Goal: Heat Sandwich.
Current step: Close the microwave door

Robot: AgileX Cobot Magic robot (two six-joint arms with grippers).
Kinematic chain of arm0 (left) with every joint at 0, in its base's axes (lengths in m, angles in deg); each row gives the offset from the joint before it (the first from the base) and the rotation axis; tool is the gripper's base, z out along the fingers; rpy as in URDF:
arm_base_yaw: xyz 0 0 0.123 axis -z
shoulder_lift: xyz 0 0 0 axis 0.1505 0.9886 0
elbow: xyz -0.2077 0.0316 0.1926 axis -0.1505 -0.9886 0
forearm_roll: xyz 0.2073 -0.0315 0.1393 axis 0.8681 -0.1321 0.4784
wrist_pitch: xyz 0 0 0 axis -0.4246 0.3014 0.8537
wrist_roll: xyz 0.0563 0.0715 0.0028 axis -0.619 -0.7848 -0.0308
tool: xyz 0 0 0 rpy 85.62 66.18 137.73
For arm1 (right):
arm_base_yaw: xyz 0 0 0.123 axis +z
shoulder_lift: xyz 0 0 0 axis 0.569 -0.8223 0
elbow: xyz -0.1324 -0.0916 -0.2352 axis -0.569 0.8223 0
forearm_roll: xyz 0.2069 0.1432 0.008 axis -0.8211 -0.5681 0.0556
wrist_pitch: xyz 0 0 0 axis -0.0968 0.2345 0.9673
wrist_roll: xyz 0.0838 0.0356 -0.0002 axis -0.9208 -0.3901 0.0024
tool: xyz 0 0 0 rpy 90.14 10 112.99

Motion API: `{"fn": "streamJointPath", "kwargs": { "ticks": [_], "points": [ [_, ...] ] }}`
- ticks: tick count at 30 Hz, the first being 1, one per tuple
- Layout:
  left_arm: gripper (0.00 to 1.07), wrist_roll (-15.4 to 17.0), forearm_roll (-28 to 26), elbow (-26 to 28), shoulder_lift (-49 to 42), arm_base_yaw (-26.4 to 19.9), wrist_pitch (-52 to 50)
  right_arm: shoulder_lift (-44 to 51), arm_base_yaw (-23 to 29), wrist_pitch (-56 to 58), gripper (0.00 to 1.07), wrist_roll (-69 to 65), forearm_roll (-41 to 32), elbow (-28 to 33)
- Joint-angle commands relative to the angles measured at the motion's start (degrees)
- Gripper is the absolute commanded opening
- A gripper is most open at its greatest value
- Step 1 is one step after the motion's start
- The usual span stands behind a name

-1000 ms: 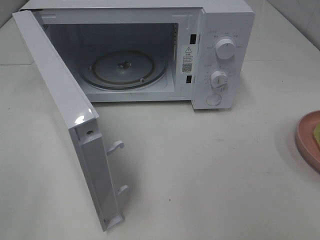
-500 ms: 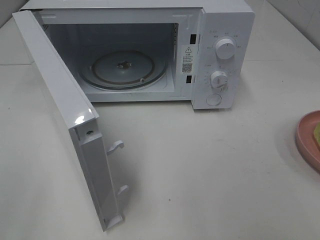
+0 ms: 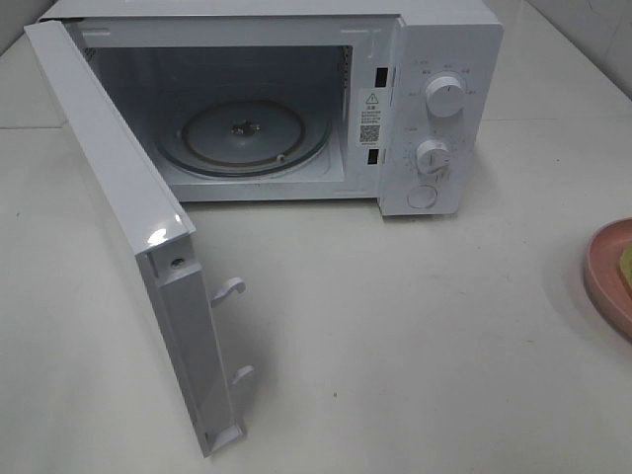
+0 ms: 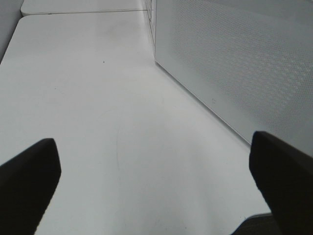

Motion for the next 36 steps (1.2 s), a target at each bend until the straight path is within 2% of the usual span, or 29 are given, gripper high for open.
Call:
{"fn": "streamJointPath", "kwargs": {
  "ticks": [1,11,18,20,21,23,26,27,31,32,34,35,36],
  "points": [
    [1.03,0.29,0.00,-0.17,-1.32,-0.23,-0.17,1.49,0.11,-0.34,0.76,0.80,-0.46,0.06],
    [1.03,0.29,0.00,0.11,-1.26,-0.23,-0.52,1.49,0.11,-0.34,0.76,0.80,-0.46,0.06],
    [0.92,0.29,0.57,1.49,2.23,-0.23,-3.21,1.49,0.11,-0.34,0.76,0.80,-0.46,0.06],
    [0.86,0.29,0.63,1.49,4.13,-0.23,-4.13,1.49,0.11,-0.34,0.76,0.80,-0.46,0.06],
    [0.79,0.29,0.46,1.49,6.19,-0.23,-5.33,1.49,0.11,-0.34,0.76,0.80,-0.46,0.06],
    [0.76,0.29,0.34,1.49,7.10,-0.23,-6.13,1.49,0.11,-0.34,0.76,0.80,-0.46,0.06],
    [0.57,0.29,0.11,1.49,11.80,-0.23,-9.28,1.49,0.11,-0.34,0.76,0.80,-0.46,0.06],
    [0.57,0.29,0.11,1.49,11.80,-0.23,-9.28,1.49,0.11,-0.34,0.76,0.80,-0.46,0.06],
    [0.35,0.29,-0.06,0.80,16.90,-0.11,-14.61,1.49,0.11,-0.34,0.76,0.80,-0.46,0.06],
    [0.35,0.29,-0.06,0.80,16.90,-0.11,-14.61,1.49,0.11,-0.34,0.76,0.80,-0.46,0.06],
    [0.26,0.29,-0.11,0.00,18.68,0.00,-17.76,1.49,0.11,-0.34,0.76,0.80,-0.46,0.06],
    [0.15,0.29,-0.06,-1.38,20.17,0.00,-20.80,1.49,0.11,-0.34,0.76,0.80,-0.46,0.06],
    [0.10,0.29,-0.06,-2.29,21.08,0.00,-22.46,1.49,0.11,-0.34,0.76,0.80,-0.46,0.06]
  ]
}}
